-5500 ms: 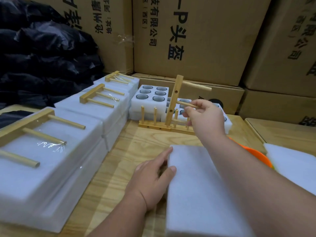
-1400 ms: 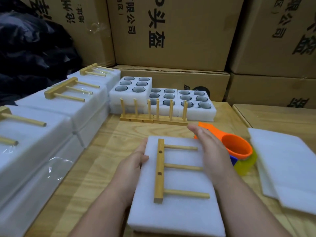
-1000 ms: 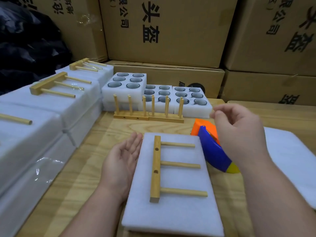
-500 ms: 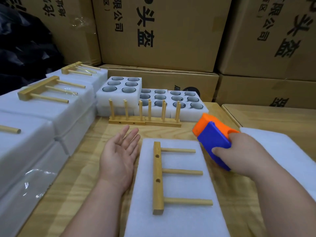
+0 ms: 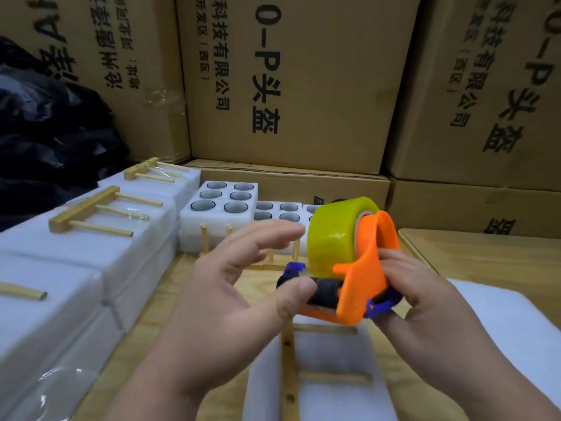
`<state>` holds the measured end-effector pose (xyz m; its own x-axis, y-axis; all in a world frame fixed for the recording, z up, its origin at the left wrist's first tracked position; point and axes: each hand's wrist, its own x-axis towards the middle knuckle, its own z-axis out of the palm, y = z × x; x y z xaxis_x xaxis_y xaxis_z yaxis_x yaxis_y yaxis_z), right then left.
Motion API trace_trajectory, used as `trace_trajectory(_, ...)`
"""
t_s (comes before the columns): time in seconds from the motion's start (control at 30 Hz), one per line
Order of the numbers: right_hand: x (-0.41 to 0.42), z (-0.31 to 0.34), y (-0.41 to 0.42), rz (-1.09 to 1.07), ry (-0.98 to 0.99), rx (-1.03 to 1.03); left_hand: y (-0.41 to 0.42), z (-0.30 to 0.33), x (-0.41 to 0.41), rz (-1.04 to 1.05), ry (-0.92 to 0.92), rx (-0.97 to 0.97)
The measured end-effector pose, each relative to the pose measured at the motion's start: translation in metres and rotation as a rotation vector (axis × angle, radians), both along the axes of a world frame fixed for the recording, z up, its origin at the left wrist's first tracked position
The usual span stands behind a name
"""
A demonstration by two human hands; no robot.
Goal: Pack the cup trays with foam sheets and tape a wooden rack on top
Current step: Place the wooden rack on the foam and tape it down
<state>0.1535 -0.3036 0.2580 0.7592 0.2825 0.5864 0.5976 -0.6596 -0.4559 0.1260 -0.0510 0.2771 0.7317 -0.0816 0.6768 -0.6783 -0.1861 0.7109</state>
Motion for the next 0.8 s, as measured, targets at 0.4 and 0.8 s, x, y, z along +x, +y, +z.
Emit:
trace_trajectory(0.4,-0.003,0.003,0.002,0.011,0.031,-0.048,0.011,0.012,-0.012,0.026,-0.031,0.225)
trace_trajectory(0.8,-0.008,0.013,-0.002,0.057,0.08,-0.038,0.013,0.015,-0.012,0.021,-0.011,0.281)
